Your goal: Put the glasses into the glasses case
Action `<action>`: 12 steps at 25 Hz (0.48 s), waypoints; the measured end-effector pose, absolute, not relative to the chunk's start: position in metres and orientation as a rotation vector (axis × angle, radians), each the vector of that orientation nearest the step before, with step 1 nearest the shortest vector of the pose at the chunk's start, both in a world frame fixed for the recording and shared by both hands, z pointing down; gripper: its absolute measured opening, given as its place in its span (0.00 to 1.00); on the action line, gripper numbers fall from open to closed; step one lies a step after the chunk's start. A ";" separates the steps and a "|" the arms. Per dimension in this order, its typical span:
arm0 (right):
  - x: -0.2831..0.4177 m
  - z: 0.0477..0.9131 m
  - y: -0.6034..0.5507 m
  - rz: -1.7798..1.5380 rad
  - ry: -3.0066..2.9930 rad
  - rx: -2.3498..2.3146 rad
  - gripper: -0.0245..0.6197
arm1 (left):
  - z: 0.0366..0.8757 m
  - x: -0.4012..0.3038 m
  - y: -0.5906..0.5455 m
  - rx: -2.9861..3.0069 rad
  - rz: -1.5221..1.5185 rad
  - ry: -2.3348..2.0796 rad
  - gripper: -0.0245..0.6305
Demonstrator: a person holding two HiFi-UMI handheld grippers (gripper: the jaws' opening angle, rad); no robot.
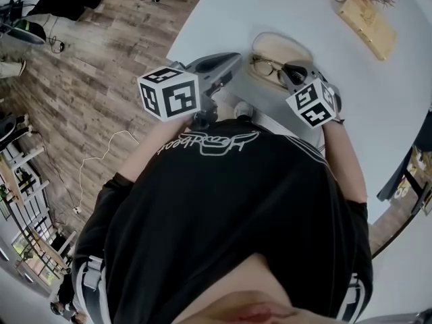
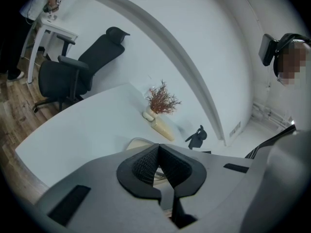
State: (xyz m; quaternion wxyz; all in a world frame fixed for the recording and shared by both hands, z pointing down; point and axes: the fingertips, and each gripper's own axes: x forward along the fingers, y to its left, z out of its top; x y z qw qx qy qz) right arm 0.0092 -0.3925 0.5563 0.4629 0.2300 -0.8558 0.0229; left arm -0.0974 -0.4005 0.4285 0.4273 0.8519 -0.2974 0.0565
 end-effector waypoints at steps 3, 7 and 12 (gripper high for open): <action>0.009 0.556 -0.392 0.063 -2.105 0.553 0.08 | 0.429 -0.098 -0.398 2.125 0.144 -0.746 0.05; 0.008 0.556 -0.389 0.100 -2.122 0.542 0.08 | 0.430 -0.104 -0.396 2.114 0.143 -0.766 0.05; 0.007 0.556 -0.388 0.167 -2.147 0.526 0.08 | 0.434 -0.108 -0.390 2.096 0.153 -0.782 0.05</action>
